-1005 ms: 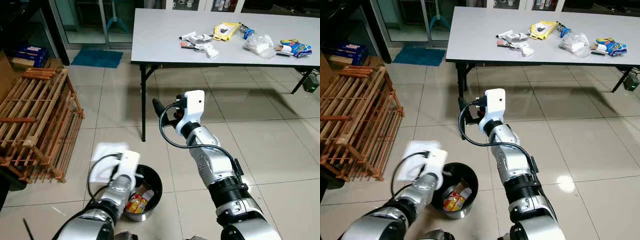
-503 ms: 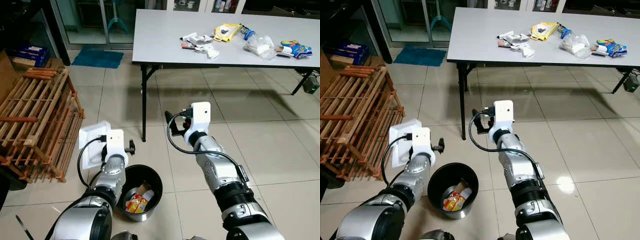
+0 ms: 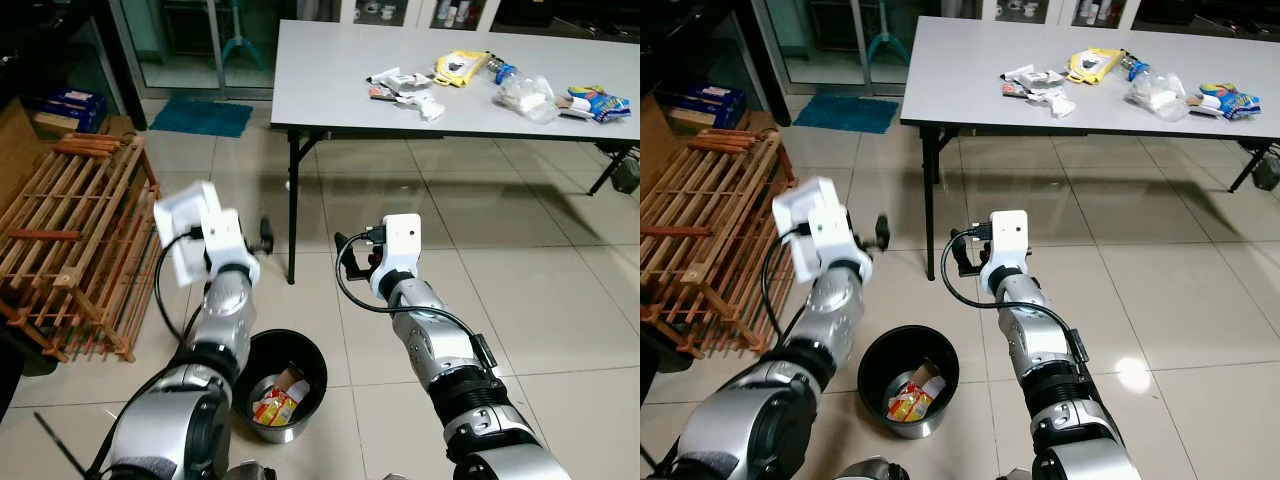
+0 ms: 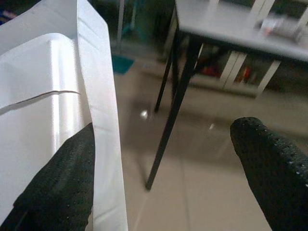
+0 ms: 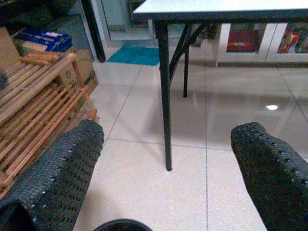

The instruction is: Picking trash to rubbish bin

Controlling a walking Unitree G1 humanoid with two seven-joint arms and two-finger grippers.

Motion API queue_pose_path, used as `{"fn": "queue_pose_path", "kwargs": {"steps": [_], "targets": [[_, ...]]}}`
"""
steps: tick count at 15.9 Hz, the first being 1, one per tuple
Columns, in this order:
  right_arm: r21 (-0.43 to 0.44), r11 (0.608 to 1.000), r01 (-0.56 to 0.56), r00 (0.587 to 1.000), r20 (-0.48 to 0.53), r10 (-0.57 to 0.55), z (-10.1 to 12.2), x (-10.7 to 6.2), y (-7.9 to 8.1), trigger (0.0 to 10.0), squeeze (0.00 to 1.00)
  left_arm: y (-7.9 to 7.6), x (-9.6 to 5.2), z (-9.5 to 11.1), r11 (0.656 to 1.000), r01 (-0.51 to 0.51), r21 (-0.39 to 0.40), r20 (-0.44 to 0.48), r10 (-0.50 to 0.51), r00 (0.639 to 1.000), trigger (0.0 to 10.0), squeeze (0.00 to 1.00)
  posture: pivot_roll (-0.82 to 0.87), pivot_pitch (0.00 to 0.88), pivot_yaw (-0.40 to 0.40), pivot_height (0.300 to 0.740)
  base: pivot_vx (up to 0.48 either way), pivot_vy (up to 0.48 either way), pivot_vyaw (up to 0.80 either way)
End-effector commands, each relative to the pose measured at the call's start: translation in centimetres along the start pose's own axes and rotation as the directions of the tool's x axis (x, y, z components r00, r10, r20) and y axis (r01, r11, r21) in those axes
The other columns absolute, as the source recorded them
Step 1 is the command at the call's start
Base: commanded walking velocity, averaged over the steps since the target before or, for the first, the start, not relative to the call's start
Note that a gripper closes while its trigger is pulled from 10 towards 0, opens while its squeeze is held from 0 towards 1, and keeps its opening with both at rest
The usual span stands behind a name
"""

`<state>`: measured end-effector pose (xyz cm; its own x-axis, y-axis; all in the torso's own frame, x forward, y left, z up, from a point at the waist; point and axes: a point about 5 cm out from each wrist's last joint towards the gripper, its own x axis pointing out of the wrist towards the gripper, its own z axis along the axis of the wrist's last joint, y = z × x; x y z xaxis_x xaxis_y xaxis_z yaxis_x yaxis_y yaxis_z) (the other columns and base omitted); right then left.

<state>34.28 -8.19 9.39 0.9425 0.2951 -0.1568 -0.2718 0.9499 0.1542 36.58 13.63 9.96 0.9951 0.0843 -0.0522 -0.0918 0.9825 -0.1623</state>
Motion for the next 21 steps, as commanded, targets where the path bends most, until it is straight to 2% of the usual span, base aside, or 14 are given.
{"fn": "queue_pose_path", "kwargs": {"steps": [1, 3, 7, 8, 12, 13, 17, 20, 21], "targets": [[-0.009, 1.000, 0.004, 0.999, -0.041, -0.004, -0.8, -0.1, -0.2, 10.0, 0.00, -1.3, 0.8, 2.4, 0.998, 0.046, -0.045, 0.094, -0.041, 0.995, 10.0, 0.00, 0.00, 0.002, -0.042, 0.716, 0.000, 0.000, 0.00], [-0.021, 1.000, -0.004, 0.997, -0.079, 0.002, -1.5, -0.3, -0.3, 10.0, 0.00, -2.2, 1.2, 4.3, 0.993, 0.079, -0.090, 0.169, -0.063, 0.984, 10.0, 0.00, 0.00, 0.008, -0.044, 0.716, 0.000, 0.000, 0.00], [-0.035, 0.999, -0.008, 0.990, -0.140, 0.003, -2.9, -0.7, -0.5, 10.0, 0.00, -3.9, 1.8, 7.3, 0.979, 0.157, -0.130, 0.272, -0.117, 0.955, 10.0, 0.00, 0.00, 0.016, -0.046, 0.716, 0.000, 0.000, 0.00], [-0.029, 0.998, -0.052, 0.987, -0.153, 0.047, -3.2, -0.8, 0.0, 10.0, 0.00, -4.6, 1.9, 8.0, 0.971, 0.188, -0.147, 0.286, -0.140, 0.948, 10.0, 0.00, 0.00, 0.017, -0.046, 0.716, 0.000, 0.000, 0.00], [0.009, 0.989, -0.145, 0.981, -0.128, 0.145, -2.9, -0.7, 1.5, 10.0, 0.00, -5.8, 1.8, 8.5, 0.945, 0.246, -0.216, 0.293, -0.178, 0.939, 10.0, 0.00, 0.00, 0.022, -0.051, 0.716, 0.000, 0.000, 0.00], [0.074, 0.981, -0.181, 0.977, -0.101, 0.188, -2.4, -0.6, 2.1, 10.0, 0.00, -6.4, 1.7, 8.7, 0.925, 0.273, -0.264, 0.296, -0.192, 0.936, 10.0, 0.00, 0.00, 0.024, -0.051, 0.716, 0.000, 0.000, 0.00], [0.189, 0.947, -0.259, 0.962, -0.036, 0.271, -1.4, -0.7, 3.2, 10.0, 0.00, -7.6, 1.6, 9.3, 0.871, 0.330, -0.365, 0.306, -0.223, 0.926, 10.0, 0.00, 0.00, 0.025, -0.051, 0.716, 0.000, 0.000, 0.00], [0.227, 0.929, -0.293, 0.952, -0.015, 0.304, -1.1, -0.8, 3.6, 10.0, 0.00, -8.0, 1.5, 9.8, 0.847, 0.348, -0.402, 0.315, -0.229, 0.921, 10.0, 0.00, 0.00, 0.025, -0.049, 0.716, 0.000, 0.000, 0.00], [0.256, 0.916, -0.309, 0.947, -0.006, 0.321, -0.9, -0.8, 3.8, 10.0, 0.00, -8.4, 1.4, 10.3, 0.822, 0.364, -0.438, 0.322, -0.235, 0.917, 10.0, 0.00, 0.00, 0.025, -0.048, 0.716, 0.000, 0.000, 0.00]]}}
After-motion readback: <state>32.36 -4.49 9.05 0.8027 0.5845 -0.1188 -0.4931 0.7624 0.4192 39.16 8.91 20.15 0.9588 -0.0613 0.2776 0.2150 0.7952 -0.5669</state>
